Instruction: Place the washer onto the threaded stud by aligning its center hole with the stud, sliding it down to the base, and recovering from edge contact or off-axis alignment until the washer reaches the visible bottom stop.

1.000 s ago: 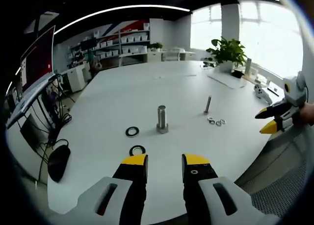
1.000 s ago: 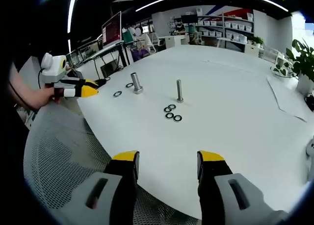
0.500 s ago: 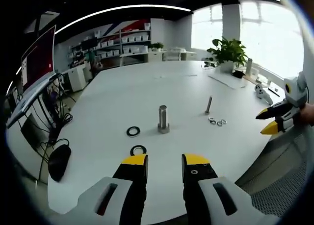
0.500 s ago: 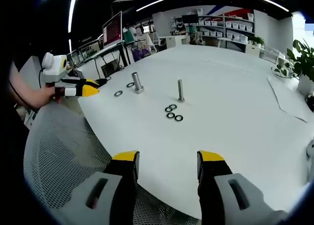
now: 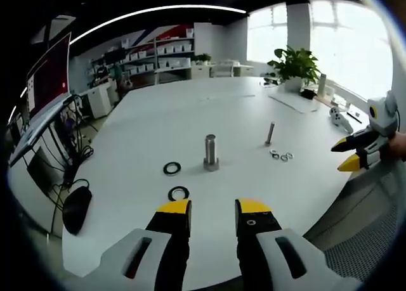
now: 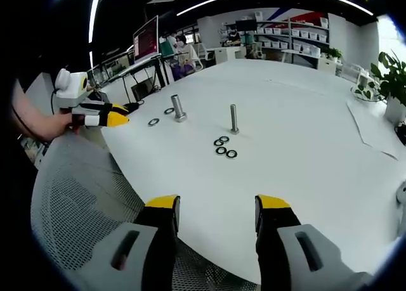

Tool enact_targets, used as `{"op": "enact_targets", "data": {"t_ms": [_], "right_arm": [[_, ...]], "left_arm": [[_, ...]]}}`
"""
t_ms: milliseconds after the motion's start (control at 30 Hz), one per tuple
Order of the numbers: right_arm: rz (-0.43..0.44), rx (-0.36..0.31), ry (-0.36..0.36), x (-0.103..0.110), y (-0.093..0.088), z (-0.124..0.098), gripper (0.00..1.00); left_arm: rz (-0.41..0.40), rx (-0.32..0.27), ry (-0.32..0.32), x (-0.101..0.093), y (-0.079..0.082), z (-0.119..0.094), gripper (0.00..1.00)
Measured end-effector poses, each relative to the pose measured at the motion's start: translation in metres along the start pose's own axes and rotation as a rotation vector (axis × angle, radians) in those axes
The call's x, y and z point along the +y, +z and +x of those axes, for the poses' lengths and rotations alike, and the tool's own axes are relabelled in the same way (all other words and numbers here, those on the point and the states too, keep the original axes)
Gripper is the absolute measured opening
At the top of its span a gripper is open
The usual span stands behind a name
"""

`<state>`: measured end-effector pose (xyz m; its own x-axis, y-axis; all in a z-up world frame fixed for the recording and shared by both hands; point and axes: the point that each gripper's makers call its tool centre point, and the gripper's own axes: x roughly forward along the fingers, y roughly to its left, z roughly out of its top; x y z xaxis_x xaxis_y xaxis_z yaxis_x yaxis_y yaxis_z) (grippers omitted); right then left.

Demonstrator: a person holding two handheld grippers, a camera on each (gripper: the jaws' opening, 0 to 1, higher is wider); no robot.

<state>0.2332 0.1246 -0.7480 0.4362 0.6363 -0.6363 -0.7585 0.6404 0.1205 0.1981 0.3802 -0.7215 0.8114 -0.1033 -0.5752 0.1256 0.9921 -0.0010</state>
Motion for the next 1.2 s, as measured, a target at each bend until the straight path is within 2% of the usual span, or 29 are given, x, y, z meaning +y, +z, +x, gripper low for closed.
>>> {"op": "enact_targets", "data": {"t_ms": [333, 833, 1200], "right_arm": [[-0.015, -0.033, 0.002, 0.001, 0.006, -0.001, 0.51], [-0.006, -0.045, -0.001, 0.0, 0.008, -0.002, 0.52], [-0.009, -0.061, 0.008, 0.002, 0.012, -0.003, 0.52]], "left_arm": [[-0.004, -0.001, 0.007, 0.001, 0.0, -0.001, 0.26], [-0.001, 0.017, 0.011, 0.001, -0.003, 0.0, 0.26], [0.001, 0.009, 0.02, 0.004, -0.002, 0.0, 0.26]]}}
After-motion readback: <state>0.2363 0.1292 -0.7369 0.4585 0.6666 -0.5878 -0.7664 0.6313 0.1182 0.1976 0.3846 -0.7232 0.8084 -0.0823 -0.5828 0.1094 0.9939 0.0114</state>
